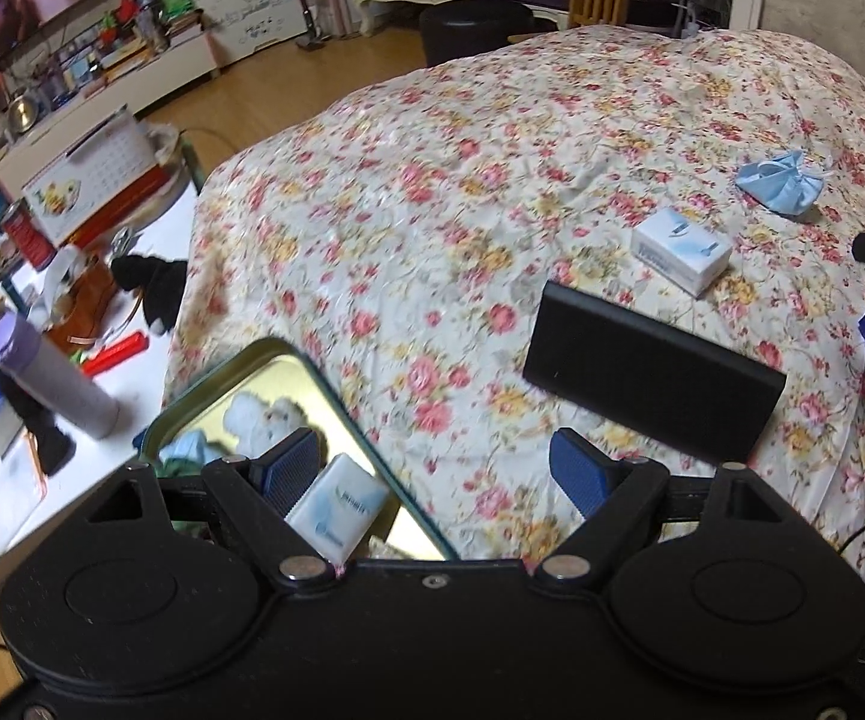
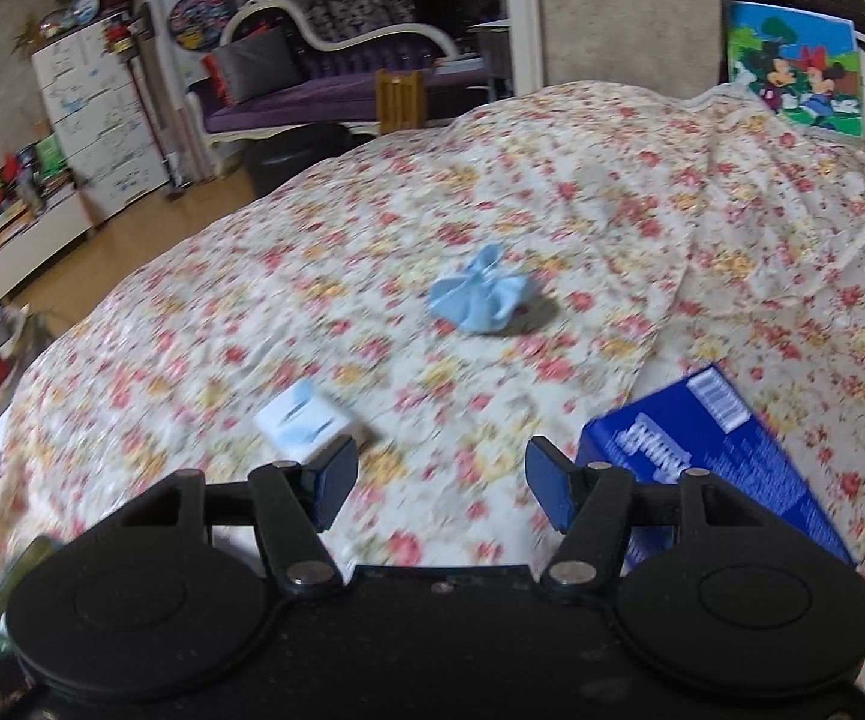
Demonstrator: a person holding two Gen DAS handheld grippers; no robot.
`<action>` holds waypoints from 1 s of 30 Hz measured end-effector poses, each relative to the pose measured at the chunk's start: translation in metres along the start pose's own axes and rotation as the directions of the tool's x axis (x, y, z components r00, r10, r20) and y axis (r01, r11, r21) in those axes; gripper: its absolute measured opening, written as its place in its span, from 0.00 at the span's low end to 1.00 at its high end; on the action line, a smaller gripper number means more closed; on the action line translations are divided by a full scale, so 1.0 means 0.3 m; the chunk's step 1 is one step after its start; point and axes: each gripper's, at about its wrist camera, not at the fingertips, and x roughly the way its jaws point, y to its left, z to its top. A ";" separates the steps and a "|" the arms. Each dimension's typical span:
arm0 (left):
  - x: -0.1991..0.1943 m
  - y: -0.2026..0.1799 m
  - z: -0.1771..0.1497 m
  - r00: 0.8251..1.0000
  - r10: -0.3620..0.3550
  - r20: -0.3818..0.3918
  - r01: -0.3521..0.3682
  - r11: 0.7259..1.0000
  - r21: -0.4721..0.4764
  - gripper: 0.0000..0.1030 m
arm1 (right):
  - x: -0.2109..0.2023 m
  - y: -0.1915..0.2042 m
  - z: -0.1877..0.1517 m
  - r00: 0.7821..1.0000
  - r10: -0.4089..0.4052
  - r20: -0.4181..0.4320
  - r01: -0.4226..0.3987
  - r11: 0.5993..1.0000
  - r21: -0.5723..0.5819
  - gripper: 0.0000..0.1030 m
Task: Organize soft objects
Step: 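Move both tools back over the bed toward the blue mask and tissue pack, then grasp the blue face mask with the right tool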
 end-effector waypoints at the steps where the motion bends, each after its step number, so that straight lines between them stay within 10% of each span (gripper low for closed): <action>1: 0.006 -0.010 0.012 1.000 -0.001 0.001 0.001 1.000 0.009 0.79 | 0.015 -0.005 0.017 1.000 -0.017 0.004 0.017 1.000 0.000 0.60; 30: 0.235 -0.195 0.303 0.998 -0.064 -0.003 0.064 0.987 0.148 0.80 | 0.716 -0.029 0.387 0.978 -0.173 -0.114 0.191 0.965 0.179 0.81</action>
